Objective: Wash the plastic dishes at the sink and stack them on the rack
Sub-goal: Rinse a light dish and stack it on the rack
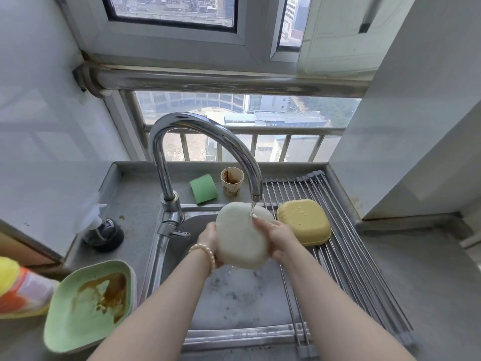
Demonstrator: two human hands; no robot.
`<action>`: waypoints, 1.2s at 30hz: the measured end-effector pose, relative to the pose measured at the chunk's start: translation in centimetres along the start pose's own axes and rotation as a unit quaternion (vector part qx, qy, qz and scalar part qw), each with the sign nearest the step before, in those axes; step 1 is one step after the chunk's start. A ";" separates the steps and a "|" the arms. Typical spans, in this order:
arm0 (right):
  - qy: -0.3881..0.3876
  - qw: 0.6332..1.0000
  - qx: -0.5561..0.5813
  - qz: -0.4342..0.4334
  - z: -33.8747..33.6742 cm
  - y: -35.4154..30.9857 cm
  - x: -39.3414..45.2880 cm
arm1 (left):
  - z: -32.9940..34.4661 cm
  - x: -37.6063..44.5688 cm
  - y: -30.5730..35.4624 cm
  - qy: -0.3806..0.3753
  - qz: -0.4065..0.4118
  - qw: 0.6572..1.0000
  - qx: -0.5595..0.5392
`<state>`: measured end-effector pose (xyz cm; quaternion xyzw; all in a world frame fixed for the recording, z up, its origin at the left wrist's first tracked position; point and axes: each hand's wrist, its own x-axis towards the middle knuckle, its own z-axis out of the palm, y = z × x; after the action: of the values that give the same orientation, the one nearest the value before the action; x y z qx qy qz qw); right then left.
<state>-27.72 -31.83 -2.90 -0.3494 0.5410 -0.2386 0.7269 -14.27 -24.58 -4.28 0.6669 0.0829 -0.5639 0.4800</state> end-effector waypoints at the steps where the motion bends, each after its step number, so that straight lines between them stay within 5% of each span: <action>1: -0.018 0.999 -0.019 -0.021 -0.3 -0.4 -0.5 | -0.3 -0.2 0.0 -0.029 -0.030 0.999 0.017; 5: -0.121 0.965 -0.185 -0.142 -1.2 -1.8 -3.0 | -1.8 -0.2 0.3 -0.162 -0.132 0.978 0.023; 8: -0.166 0.893 -0.362 -0.211 -1.5 -2.4 -4.2 | -2.5 -1.1 1.3 -0.242 -0.152 0.958 -0.035; 10: -0.172 0.808 -0.497 -0.265 -1.6 -2.4 -4.7 | -3.0 -1.4 1.9 -0.250 -0.140 0.956 -0.060; 15: -0.171 0.505 -0.753 -0.385 -1.9 -0.8 -4.8 | -3.0 -0.7 2.5 -0.220 -0.118 0.968 -0.021; 17: -0.193 0.450 -0.768 -0.412 -1.8 -0.4 -4.9 | -2.3 0.1 1.7 -0.175 -0.072 0.982 0.010; 22: -0.166 0.449 -0.830 -0.285 -1.7 -0.5 -6.2 | -0.8 0.4 -0.2 -0.007 0.163 0.984 0.078; 27: -0.034 0.577 -0.796 -0.177 0.5 -0.6 -4.9 | 1.0 -0.6 -1.2 0.010 0.211 0.977 0.023; 31: -0.014 0.672 -0.711 -0.205 3.0 0.1 -3.3 | 1.6 -2.1 -1.0 -0.131 0.164 0.973 -0.093; 36: -0.090 0.693 -0.668 -0.255 5.9 0.7 -2.8 | 1.5 -3.0 -1.1 -0.263 0.121 0.918 -0.272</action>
<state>-23.00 -27.88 -0.72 -0.8872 0.3797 0.0424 0.2586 -17.05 -23.81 -2.22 0.3435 0.0226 -0.6120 0.7120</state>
